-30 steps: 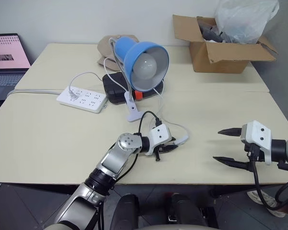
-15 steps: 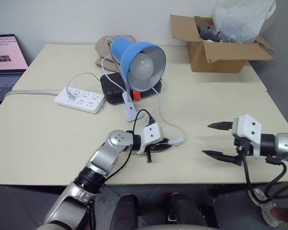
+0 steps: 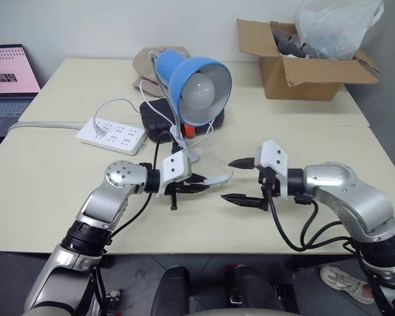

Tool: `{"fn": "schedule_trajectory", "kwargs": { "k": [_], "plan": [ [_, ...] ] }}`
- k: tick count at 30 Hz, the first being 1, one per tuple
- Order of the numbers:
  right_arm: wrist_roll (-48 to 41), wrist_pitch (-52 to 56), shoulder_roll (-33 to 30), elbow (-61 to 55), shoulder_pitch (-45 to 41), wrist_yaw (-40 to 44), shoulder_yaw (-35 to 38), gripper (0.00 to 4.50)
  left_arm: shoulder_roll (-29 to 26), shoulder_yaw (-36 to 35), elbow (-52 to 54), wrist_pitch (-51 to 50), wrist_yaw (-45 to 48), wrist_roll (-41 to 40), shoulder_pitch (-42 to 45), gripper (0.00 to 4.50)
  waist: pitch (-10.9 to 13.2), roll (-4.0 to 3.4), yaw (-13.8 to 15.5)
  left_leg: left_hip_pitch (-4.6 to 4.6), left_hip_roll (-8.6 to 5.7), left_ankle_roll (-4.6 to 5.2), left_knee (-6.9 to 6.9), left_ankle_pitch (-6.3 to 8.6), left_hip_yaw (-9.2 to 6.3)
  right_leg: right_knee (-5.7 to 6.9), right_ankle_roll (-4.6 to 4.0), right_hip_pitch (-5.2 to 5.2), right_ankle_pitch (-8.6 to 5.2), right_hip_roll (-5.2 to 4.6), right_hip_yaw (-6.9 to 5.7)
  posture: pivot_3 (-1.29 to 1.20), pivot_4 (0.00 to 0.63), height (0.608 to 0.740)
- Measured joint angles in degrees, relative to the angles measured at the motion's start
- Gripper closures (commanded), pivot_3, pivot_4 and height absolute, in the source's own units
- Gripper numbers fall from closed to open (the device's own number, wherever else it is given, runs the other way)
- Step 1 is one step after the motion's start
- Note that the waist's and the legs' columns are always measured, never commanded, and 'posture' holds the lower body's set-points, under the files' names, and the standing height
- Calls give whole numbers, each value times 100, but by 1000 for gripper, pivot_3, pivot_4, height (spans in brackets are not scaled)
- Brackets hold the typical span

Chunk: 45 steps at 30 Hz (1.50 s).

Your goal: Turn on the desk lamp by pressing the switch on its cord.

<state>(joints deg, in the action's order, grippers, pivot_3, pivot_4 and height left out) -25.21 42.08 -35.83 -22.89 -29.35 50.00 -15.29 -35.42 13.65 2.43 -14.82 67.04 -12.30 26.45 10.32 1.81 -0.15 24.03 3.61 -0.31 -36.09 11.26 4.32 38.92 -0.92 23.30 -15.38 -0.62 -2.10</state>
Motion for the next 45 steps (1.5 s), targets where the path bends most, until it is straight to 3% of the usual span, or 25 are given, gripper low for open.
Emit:
{"fn": "schedule_trajectory", "kwargs": {
  "k": [20,23,36,40,45],
  "plan": [
    [636,-536,143,1250,-545,855,-627,0,50,-52,38,13,111,-156,-50,4122,0,0,6,0,2,0,0,0,2,3,-1,1,0,1,0,0,150,740],
    [701,-580,172,1322,-551,896,-627,467,82,-50,27,21,108,-151,-50,4122,0,0,6,0,2,1,0,0,2,3,-1,2,0,1,-1,0,150,740],
    [1151,-1143,171,1600,-574,1193,-727,3405,140,-47,-39,44,113,-111,-22,4122,0,0,6,0,1,0,0,0,3,3,-1,2,0,1,0,0,150,740],
    [1305,-1362,123,1694,-625,1409,-799,3833,138,-44,-82,124,152,-92,5,4122,0,0,6,0,1,0,0,0,3,3,-1,2,0,1,-1,0,150,740],
    [1347,-1473,120,1823,-712,1616,-799,3971,136,-40,-90,175,218,-75,50,4122,0,0,6,-1,2,0,0,0,4,3,-1,2,0,1,0,0,150,740]
  ]
}}
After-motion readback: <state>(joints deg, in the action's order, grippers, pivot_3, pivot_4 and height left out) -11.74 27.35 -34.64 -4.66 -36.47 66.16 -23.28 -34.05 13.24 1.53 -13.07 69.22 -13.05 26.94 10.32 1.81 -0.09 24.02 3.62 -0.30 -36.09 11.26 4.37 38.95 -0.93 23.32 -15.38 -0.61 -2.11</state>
